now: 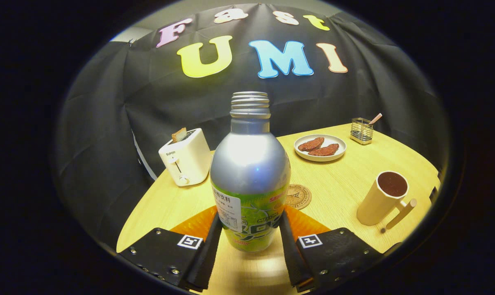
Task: Take the bottle from table, then pour the juice into the cup, finally place the bottle on the coaster
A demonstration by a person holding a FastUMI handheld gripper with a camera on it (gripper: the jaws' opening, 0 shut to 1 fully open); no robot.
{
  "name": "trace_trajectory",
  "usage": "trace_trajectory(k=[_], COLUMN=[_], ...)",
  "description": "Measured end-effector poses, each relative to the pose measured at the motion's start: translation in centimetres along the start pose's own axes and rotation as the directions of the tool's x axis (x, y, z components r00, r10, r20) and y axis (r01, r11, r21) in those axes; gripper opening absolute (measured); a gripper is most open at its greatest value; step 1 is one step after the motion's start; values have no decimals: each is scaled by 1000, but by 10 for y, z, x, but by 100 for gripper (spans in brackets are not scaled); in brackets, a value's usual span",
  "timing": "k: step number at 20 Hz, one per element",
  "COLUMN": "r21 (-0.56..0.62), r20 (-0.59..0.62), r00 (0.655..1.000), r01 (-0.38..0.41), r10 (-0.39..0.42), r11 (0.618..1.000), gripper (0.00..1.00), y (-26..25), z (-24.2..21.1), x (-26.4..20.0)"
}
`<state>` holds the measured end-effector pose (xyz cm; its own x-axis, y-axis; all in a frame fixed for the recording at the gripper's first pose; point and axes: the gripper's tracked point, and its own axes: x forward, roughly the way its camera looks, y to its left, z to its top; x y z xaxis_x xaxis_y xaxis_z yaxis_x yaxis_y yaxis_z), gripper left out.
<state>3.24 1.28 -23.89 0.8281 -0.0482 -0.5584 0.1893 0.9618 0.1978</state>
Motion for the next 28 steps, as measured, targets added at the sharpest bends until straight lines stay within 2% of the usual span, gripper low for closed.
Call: trace_trajectory(k=[7, 16, 21, 28], r21=[153, 320, 412, 557], r20=[21, 56, 68, 56], r00=[999, 998, 998, 998], r01=[-31, -33, -37, -61], r10=[28, 16, 10, 36], r11=[988, 947, 911, 828], gripper=[70, 70, 70, 70], y=[-25, -57, -72, -89], z=[14, 24, 23, 14], x=[-6, -14, -19, -22])
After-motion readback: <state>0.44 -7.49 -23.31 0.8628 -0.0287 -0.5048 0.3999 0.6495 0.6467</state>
